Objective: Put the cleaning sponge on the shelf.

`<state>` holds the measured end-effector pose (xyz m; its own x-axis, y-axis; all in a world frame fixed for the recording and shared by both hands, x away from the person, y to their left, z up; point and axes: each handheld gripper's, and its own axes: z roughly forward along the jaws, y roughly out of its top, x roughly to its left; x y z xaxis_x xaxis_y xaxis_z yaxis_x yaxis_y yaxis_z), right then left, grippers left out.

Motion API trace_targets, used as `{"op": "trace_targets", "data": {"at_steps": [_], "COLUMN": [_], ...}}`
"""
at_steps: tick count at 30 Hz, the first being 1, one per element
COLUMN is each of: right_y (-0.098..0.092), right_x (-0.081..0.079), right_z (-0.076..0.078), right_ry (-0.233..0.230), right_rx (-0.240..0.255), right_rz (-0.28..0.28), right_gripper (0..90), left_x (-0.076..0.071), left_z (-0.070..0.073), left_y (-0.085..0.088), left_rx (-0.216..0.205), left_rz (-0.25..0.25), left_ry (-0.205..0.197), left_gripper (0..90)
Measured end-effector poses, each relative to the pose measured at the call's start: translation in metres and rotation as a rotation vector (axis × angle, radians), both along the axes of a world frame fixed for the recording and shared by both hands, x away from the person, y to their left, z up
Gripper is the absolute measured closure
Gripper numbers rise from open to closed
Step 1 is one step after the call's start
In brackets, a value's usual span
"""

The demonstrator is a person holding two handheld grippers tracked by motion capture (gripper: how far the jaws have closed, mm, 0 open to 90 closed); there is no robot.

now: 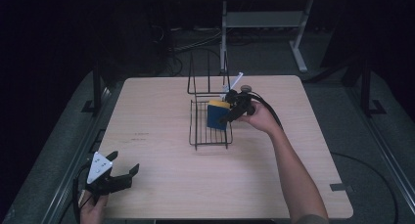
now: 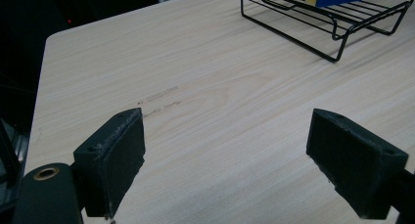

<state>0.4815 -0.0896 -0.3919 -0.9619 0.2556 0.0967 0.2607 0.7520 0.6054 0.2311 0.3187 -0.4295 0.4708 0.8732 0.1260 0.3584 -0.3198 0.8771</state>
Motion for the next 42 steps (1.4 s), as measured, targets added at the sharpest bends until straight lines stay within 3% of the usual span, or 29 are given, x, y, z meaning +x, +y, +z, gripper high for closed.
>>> {"op": "trace_targets", "data": {"at_steps": [13,27,42], "right_y": [0.000,-0.004,-0.010], "right_x": [-0.001,-0.004,-0.010], "right_z": [-0.001,0.003,0.004], "right_ry": [0.008,0.009,0.008], "right_rx": [-0.002,-0.006,0.007], "right_rz": [-0.001,-0.023,-0.040], "right_gripper": [49.4,35.5,33.8], "left_x": [0.000,0.000,0.000], "left_z": [0.000,0.000,0.000], "left_y": [0.001,-0.001,-0.002], "left_rx": [0.001,0.002,0.004], "left_rz": [0.000,-0.003,-0.006], "left_ry": [0.000,0.000,-0.003], "left_gripper": [13.9,13.9,13.9]}}
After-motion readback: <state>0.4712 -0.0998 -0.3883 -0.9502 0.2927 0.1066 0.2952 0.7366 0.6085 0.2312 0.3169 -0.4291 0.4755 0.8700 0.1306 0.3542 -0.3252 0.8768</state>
